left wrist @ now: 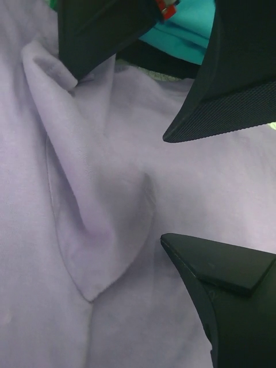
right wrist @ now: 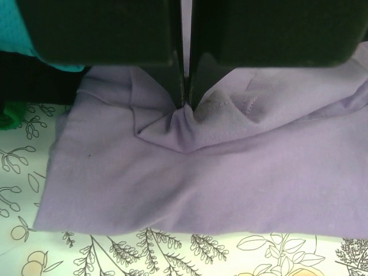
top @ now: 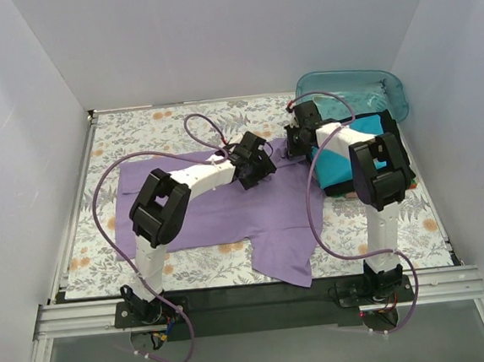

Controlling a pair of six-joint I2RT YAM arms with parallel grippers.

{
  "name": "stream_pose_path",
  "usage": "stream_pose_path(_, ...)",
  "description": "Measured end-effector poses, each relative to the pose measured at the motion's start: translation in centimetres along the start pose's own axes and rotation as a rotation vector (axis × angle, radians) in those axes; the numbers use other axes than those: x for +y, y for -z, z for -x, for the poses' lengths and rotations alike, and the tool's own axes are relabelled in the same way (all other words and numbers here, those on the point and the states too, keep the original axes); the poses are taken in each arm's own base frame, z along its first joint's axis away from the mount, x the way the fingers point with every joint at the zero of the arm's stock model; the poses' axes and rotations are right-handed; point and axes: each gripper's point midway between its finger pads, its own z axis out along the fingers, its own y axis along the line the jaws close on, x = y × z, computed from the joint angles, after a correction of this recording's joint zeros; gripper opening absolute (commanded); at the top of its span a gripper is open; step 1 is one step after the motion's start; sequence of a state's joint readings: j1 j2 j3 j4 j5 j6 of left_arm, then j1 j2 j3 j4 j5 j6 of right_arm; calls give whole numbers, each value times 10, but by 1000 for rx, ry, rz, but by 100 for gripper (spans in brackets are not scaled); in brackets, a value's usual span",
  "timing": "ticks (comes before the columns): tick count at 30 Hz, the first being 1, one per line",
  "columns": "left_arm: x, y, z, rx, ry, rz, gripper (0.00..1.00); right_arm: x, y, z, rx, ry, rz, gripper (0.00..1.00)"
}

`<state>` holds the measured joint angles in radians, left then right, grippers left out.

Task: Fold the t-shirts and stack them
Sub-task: Fold the tshirt

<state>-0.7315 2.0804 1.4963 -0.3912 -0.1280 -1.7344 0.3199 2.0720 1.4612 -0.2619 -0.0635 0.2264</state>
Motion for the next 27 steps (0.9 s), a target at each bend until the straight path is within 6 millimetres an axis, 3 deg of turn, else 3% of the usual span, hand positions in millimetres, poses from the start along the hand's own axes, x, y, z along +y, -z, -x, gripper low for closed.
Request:
stream_pose_path(5, -5, -11, -1, 0, 15, 0, 52, 1, 0, -3, 1, -3, 9, 1)
stream_pose_path(8, -8, -17, -1, -1, 26, -2, 32, 1, -1, -3, 1, -6, 14, 1)
stream_pose_path(12, -7, -24, -3, 2, 34, 6, 17, 0, -1, -3, -5, -7, 19, 1)
stream_pose_path(13, -7, -24, -3, 4, 34, 7, 5, 0, 0, -4, -5, -7, 20, 1)
stream_pose_path(14, -6, -25, -4, 6, 38, 10, 1, 0, 1, -5, -3, -7, 20, 1)
stream_pose_path(22, -4, -24, -6, 10, 35, 17, 0, -1, 8, -6, -10, -9, 21, 1)
stream_pose_path(27, 1, -17, -10, 18, 28, 21, 0, 5, 33, -7, -34, 3, 46, 1)
